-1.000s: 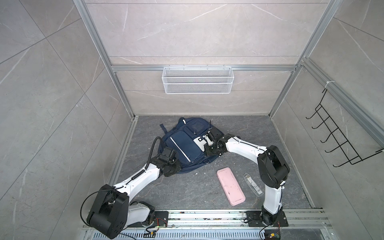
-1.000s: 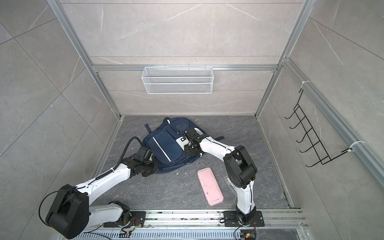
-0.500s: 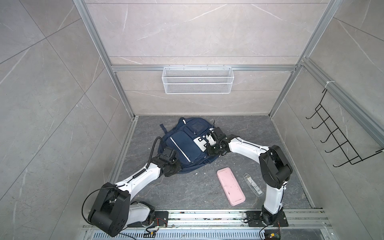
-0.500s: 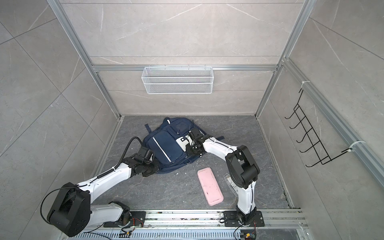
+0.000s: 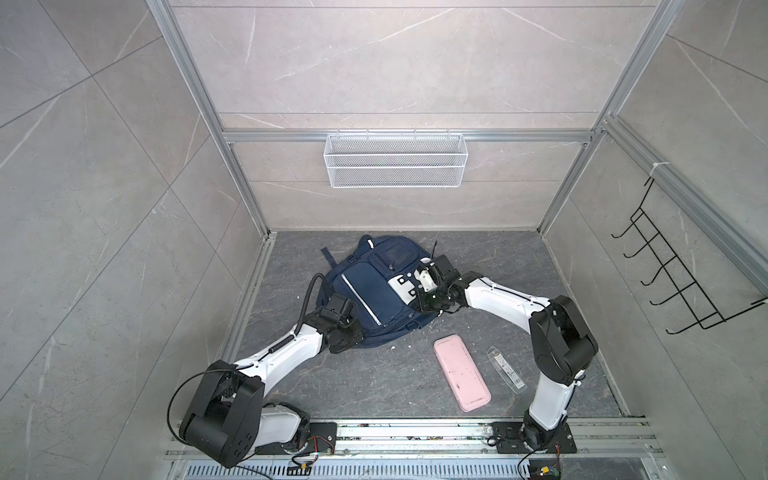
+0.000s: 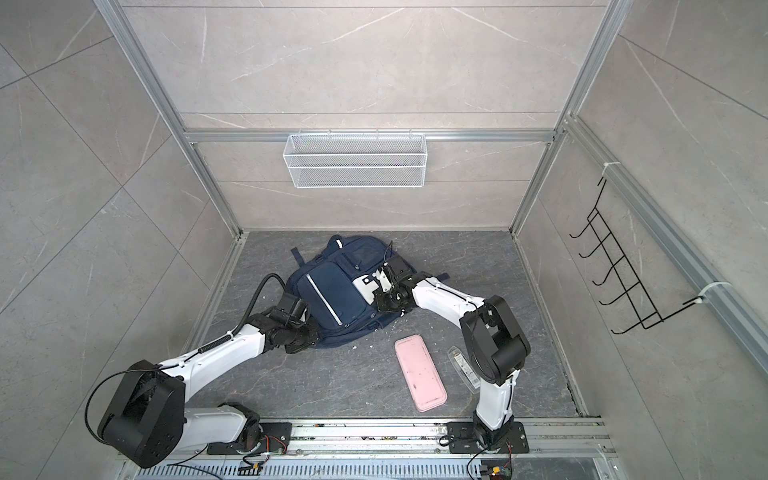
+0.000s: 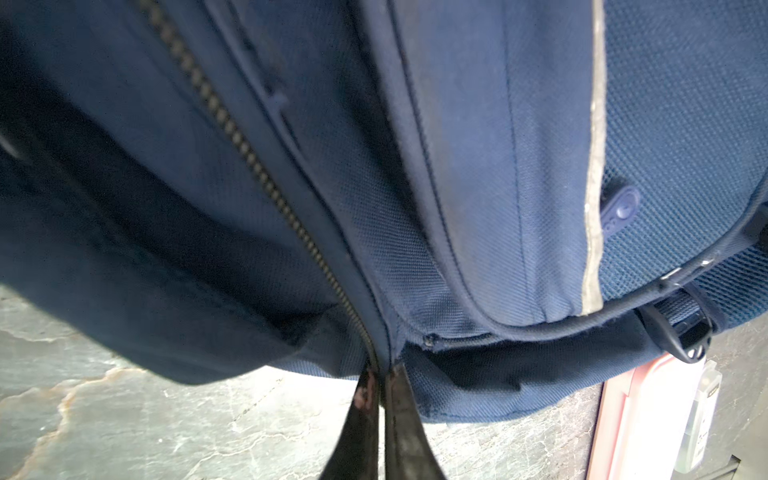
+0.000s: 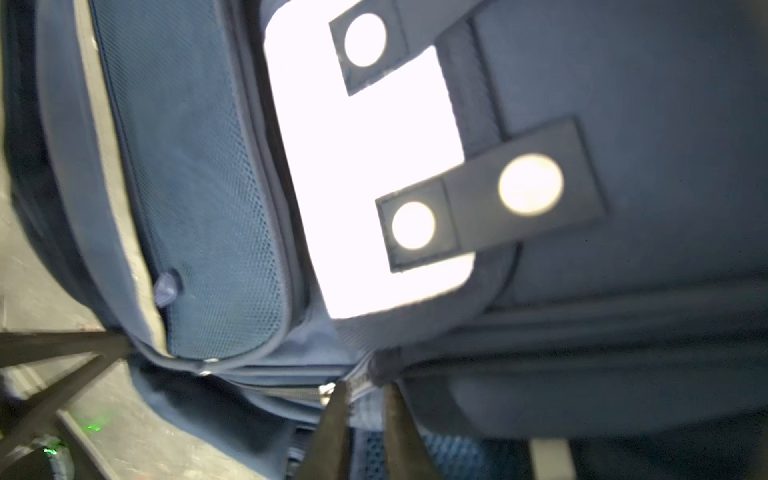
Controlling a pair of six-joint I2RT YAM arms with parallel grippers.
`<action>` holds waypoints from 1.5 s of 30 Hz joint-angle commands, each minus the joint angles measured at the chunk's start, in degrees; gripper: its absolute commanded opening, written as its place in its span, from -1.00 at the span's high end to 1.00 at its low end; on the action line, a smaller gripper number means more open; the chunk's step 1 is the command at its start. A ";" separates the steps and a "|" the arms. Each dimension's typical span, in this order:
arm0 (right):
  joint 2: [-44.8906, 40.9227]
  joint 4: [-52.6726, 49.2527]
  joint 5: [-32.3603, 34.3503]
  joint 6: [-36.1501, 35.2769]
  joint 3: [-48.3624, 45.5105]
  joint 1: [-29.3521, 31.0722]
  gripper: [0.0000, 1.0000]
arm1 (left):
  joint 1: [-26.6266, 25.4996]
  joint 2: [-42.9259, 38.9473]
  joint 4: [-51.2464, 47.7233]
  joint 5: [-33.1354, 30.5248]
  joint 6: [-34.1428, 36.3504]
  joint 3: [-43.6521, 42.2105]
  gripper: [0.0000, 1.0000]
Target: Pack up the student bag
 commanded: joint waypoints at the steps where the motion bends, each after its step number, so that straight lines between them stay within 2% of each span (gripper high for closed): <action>1: -0.65 -1.04 -0.47 0.99 -0.54 -0.57 0.34 | -0.20 0.64 -1.83 0.39 0.99 0.24 0.87; 9: 1.84 -1.29 0.00 1.04 0.23 -0.67 0.25 | 0.57 -0.43 -2.05 0.35 1.27 -0.57 0.87; 15: 3.53 1.16 -2.97 2.76 -0.36 -0.56 0.20 | 1.47 -0.57 -1.65 1.01 1.36 -1.25 0.87; 26: 8.63 0.47 -0.78 4.29 1.12 -0.45 0.21 | 2.08 -0.73 -1.43 1.08 1.45 -1.24 0.87; 33: 8.22 2.44 -2.12 4.39 -0.82 -0.41 0.43 | 2.40 -0.80 -1.30 1.24 1.73 -1.59 0.87; 39: 5.54 3.14 -3.04 3.87 -2.47 -0.42 0.76 | 2.77 -0.36 -0.50 1.58 1.80 -1.76 0.87; 45: 0.93 2.03 -3.78 2.99 -3.52 -0.45 0.88 | 2.88 0.17 0.10 1.80 1.73 -1.95 0.87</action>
